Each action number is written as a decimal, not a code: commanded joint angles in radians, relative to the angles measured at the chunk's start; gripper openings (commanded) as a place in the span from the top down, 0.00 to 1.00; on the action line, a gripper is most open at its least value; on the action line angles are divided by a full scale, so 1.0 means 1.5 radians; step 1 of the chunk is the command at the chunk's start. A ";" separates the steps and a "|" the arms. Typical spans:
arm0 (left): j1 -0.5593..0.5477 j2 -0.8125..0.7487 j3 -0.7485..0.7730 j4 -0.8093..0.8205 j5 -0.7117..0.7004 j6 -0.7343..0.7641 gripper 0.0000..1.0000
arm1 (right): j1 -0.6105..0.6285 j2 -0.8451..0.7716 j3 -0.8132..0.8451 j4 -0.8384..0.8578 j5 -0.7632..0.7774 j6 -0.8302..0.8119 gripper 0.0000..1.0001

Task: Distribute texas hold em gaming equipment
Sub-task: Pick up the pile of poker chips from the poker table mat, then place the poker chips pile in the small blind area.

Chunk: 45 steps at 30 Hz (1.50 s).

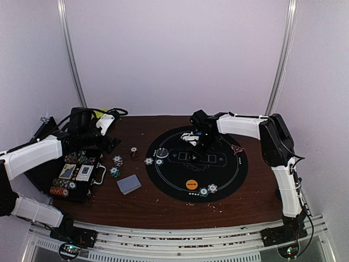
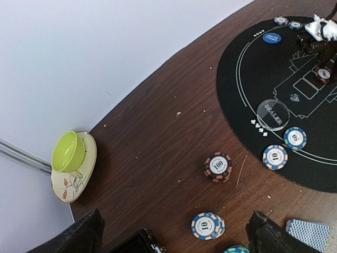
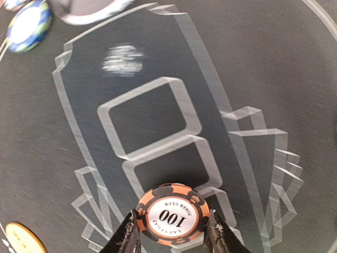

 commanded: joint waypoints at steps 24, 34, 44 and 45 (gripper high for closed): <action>0.005 0.013 -0.003 0.034 -0.008 -0.002 0.02 | -0.134 0.004 0.073 0.048 0.119 -0.003 0.71; 0.005 0.014 -0.004 0.035 -0.008 0.000 0.02 | -0.144 0.065 0.155 0.055 0.120 0.022 0.71; 0.005 0.018 -0.004 0.036 -0.009 0.001 0.02 | -0.167 0.092 0.153 0.070 0.123 0.033 0.71; 0.005 0.017 -0.004 0.036 -0.009 0.002 0.02 | -0.168 0.095 0.155 0.071 0.125 0.033 0.71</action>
